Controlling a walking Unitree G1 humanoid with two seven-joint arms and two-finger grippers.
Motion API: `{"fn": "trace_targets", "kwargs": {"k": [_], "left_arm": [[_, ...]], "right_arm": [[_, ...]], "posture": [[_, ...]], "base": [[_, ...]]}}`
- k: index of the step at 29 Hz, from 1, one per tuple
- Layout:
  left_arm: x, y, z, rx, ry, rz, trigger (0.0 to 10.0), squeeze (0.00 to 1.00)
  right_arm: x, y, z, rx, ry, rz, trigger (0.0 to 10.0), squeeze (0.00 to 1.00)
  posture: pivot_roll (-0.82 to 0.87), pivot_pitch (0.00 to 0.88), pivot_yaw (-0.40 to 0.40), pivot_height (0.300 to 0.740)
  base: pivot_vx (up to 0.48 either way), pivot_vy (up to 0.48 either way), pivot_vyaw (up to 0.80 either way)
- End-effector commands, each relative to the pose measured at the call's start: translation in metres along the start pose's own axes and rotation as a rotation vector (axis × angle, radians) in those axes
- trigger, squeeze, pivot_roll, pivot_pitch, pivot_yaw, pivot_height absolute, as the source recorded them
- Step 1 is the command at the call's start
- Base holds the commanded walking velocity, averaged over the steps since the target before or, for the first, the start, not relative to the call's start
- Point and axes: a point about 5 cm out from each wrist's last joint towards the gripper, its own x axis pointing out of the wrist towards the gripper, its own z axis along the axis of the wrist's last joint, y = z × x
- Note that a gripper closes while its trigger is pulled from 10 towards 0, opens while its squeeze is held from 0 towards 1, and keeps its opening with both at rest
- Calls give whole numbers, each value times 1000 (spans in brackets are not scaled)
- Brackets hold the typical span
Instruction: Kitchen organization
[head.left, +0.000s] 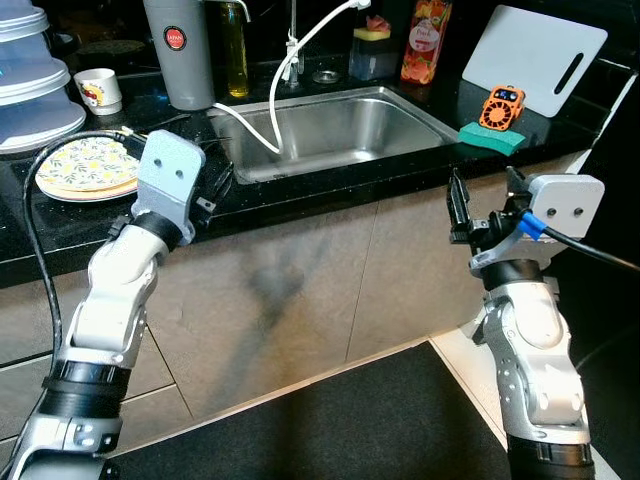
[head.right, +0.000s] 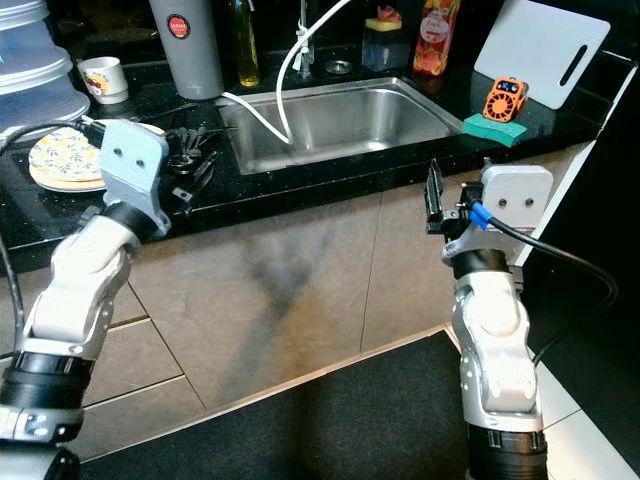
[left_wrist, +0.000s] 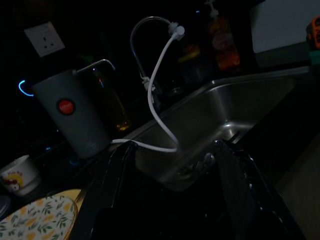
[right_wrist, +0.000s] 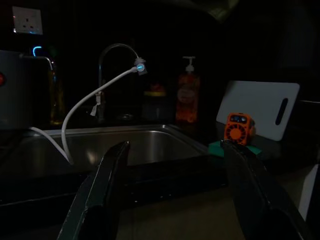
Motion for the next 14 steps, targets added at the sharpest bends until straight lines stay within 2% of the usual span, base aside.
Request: {"fn": "trace_targets", "kwargs": {"k": [1,6,12,14], "left_arm": [[1,-4,-5,-54,22,28,10000,0],[0,-17,-5,-76,11,37,10000,0],[1,-16,-1,-69,-16,45,10000,0],[2,-14,0,-66,-25,56,10000,0]], "right_arm": [[2,-4,5,-12,-16,-7,10000,0],[8,-5,6,-16,-26,6,10000,0],[11,-4,6,-11,-30,8,10000,0],[10,-3,5,-8,-28,5,10000,0]], "posture": [[11,0,32,740],[15,0,11,740],[20,0,9,740],[20,0,10,740]], "base": [[0,0,0],[0,0,0],[0,0,0],[251,0,0]]}}
